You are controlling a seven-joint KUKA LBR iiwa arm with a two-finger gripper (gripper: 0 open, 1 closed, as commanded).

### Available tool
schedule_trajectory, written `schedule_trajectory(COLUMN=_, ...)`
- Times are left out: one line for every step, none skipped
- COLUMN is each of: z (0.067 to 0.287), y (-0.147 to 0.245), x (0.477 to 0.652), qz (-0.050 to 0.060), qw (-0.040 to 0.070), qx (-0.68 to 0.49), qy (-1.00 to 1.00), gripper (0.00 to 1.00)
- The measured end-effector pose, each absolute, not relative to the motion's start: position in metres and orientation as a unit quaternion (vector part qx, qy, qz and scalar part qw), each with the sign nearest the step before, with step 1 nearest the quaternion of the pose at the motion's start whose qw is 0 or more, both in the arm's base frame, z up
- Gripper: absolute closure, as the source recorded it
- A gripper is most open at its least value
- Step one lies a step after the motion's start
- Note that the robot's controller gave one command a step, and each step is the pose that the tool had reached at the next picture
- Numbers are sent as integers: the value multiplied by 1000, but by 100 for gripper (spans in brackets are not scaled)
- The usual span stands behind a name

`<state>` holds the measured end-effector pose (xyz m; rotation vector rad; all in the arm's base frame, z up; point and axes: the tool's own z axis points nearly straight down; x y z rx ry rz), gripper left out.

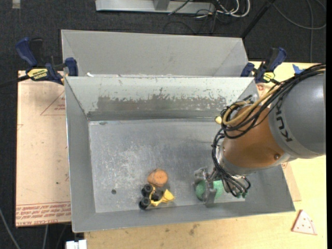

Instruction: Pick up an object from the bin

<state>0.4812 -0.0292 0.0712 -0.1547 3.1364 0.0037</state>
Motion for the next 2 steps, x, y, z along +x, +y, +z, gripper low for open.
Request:
schedule_trajectory(z=71, y=-29, x=481, qz=1, qw=1, qx=-49, qy=999, gripper=100)
schedule_trajectory(z=73, y=-29, x=481, qz=1, qw=1, qx=-49, qy=999, gripper=100)
